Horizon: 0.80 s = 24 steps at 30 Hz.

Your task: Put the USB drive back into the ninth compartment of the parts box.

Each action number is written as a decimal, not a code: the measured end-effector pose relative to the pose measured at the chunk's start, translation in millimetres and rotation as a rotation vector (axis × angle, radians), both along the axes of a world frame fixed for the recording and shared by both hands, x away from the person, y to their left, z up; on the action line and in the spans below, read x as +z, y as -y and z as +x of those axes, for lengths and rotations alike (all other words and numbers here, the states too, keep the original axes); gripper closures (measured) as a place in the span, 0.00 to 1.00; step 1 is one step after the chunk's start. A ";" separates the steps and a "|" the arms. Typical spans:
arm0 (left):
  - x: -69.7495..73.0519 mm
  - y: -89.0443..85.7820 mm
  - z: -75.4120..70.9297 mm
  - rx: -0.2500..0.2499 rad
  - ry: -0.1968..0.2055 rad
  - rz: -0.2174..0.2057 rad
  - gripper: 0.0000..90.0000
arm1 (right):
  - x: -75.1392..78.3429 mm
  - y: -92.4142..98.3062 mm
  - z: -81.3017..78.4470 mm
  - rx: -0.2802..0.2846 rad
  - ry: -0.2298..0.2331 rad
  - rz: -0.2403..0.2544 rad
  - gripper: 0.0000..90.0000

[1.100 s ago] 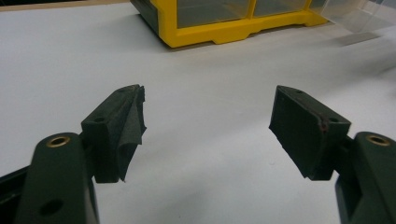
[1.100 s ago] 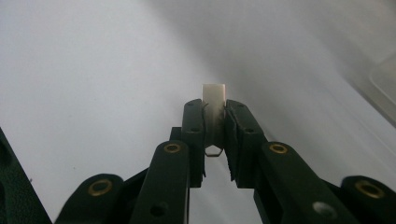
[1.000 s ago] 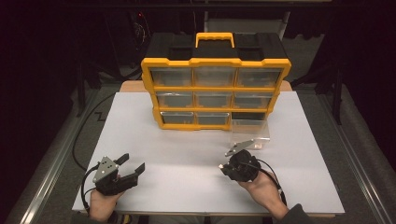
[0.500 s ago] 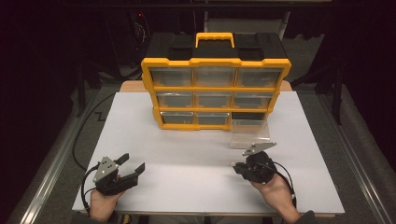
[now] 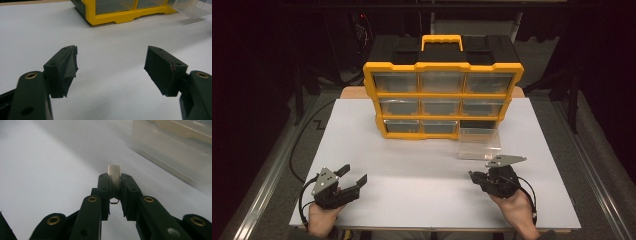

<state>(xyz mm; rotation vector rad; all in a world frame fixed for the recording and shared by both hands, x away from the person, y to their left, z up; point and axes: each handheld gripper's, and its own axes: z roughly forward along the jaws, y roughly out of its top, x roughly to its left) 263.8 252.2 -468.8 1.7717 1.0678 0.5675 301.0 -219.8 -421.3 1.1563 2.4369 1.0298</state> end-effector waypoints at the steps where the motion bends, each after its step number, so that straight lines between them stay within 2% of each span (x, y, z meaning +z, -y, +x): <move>1: 0.0 0.0 0.0 0.000 0.000 0.000 0.30 | 0.4 1.7 -0.5 -0.004 0.008 0.004 0.89; 17: -0.1 0.1 0.2 -0.001 0.000 0.002 0.30 | 18.5 18.4 -1.8 -0.043 0.081 0.090 0.89; 24: -0.1 0.1 0.2 -0.001 0.000 0.000 0.30 | 26.2 21.4 0.8 -0.049 0.102 0.112 0.89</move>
